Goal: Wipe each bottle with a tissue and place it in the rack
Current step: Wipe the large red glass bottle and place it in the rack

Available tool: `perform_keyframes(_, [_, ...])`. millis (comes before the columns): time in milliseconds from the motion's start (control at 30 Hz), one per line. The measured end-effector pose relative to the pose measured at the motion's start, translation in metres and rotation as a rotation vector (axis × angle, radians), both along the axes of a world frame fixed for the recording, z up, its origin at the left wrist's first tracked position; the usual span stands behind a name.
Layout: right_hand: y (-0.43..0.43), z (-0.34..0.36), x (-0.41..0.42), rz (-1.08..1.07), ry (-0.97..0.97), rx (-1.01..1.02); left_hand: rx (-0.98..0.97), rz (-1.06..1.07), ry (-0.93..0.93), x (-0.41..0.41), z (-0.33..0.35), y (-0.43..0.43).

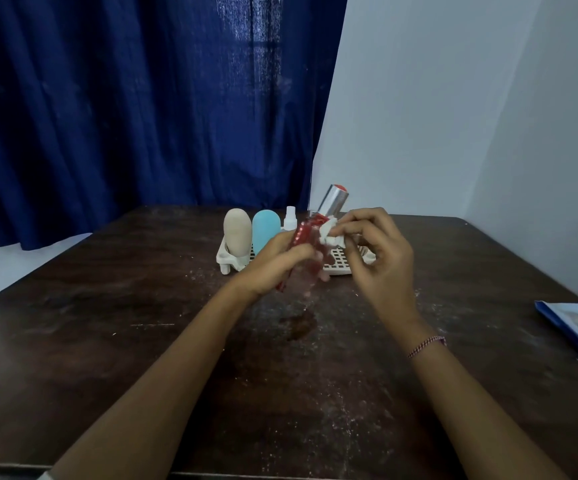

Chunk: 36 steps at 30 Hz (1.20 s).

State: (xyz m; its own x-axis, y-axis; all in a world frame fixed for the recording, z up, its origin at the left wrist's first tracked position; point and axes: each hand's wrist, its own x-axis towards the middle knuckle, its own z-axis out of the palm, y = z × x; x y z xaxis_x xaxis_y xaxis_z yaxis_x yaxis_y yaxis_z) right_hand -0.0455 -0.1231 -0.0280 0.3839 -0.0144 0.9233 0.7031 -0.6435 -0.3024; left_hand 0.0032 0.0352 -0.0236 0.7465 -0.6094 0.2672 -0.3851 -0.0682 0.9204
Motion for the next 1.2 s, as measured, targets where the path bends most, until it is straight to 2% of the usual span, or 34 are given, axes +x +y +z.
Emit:
perform_keyframes(100, [-0.006, 0.000, 0.004, 0.015, 0.085, 0.123, -0.094, -0.067, 0.130, -0.003, 0.005, 0.005])
perform_keyframes(167, [-0.005, -0.001, 0.004, 0.014, 0.122, 0.143, -0.159, -0.028, 0.210, -0.001, 0.006, 0.005])
perform_keyframes(300, [0.007, -0.006, 0.001, 0.002, 0.124, -0.017, -0.305, -0.017, 0.297, 0.001, 0.005, 0.000])
perform_keyframes(400, [0.016, -0.010, 0.000, 0.052, 0.153, -0.209, -0.405, 0.100, 0.294, 0.003, 0.007, 0.001])
perform_keyframes(500, [0.025, -0.014, 0.000, 0.074, 0.152, -0.349, -0.382, 0.147, 0.244, 0.007, 0.009, 0.003])
perform_keyframes(600, [0.024, -0.012, 0.001, 0.032, 0.128, -0.255, -0.390, 0.157, 0.221, 0.009, 0.012, 0.005])
perform_keyframes(700, [0.015, -0.007, 0.003, -0.010, 0.130, 0.016, -0.447, 0.177, 0.225, 0.008, 0.014, 0.003])
perform_keyframes(767, [0.013, -0.005, 0.001, 0.074, 0.193, 0.219, -0.489, 0.199, 0.247, 0.007, 0.014, 0.000])
perform_keyframes(833, [0.016, -0.007, 0.001, 0.190, 0.279, 0.337, -0.511, 0.224, 0.255, 0.008, 0.011, -0.003])
perform_keyframes(1033, [0.028, -0.011, -0.005, 0.341, 0.276, 0.318, -0.563, 0.313, 0.268, 0.009, 0.007, -0.009])
perform_keyframes(1200, [0.033, -0.011, -0.009, 0.289, 0.231, 0.152, -0.481, 0.341, 0.346, 0.015, 0.006, -0.009])
